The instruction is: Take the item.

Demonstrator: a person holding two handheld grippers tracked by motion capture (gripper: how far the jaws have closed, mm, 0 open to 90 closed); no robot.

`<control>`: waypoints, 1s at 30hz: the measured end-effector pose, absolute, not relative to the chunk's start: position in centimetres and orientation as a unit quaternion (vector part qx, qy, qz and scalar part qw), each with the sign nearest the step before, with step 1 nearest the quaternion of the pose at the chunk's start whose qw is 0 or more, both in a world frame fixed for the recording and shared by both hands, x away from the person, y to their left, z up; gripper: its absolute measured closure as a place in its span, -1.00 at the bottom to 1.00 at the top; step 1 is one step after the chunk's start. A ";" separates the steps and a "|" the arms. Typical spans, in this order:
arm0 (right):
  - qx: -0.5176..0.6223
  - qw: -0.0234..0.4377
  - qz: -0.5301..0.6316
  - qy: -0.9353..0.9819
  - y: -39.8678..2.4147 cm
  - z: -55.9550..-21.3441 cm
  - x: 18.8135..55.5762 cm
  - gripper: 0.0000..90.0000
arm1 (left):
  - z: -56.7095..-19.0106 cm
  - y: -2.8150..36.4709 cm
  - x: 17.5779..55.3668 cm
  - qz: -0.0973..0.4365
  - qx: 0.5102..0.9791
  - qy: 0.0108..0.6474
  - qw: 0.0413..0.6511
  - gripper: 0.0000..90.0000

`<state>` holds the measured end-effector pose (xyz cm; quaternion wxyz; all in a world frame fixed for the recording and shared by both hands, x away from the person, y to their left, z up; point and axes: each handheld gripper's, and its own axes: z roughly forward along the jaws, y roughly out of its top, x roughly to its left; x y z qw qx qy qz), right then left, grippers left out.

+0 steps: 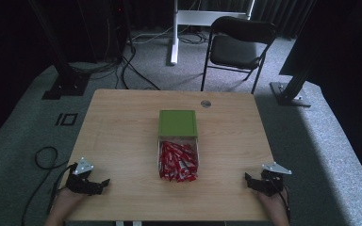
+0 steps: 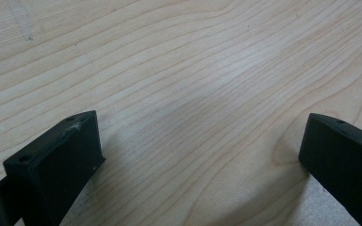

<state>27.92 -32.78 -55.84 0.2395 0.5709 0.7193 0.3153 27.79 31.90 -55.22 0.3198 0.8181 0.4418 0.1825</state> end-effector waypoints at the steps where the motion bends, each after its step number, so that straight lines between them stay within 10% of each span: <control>1: 0.571 0.240 0.315 0.719 -32.8 -55.8 27.9 -0.74 | -55.2 31.9 27.8 0.182 0.818 0.442 0.320 -0.98; 30: 0.565 0.225 0.335 0.720 -32.5 -53.2 28.8 -0.67 | -55.2 31.9 27.8 0.182 0.818 0.442 0.320 -0.98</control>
